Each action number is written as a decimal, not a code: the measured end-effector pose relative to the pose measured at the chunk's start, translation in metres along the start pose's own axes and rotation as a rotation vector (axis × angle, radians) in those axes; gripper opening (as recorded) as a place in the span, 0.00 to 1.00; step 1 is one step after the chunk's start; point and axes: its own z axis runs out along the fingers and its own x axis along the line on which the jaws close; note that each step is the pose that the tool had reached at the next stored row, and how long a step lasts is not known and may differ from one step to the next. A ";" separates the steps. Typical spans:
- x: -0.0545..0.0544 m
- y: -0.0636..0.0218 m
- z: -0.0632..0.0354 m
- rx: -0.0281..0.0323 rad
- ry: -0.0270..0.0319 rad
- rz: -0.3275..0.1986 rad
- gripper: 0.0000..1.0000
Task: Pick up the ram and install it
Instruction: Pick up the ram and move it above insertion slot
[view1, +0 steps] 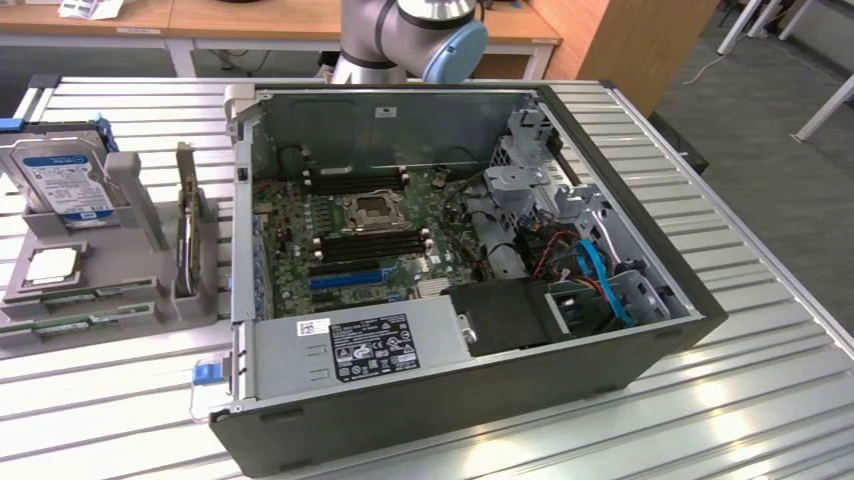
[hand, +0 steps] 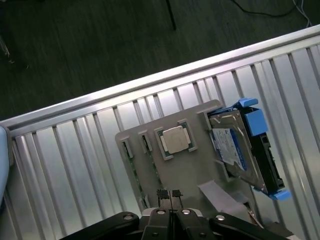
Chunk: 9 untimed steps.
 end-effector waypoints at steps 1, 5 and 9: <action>0.000 0.0000 0.0000 -0.0002 0.0005 -0.011 0.10; 0.000 0.0000 0.0000 -0.0013 0.0025 -0.056 0.10; 0.000 0.0000 0.0000 -0.0023 0.0044 -0.100 0.10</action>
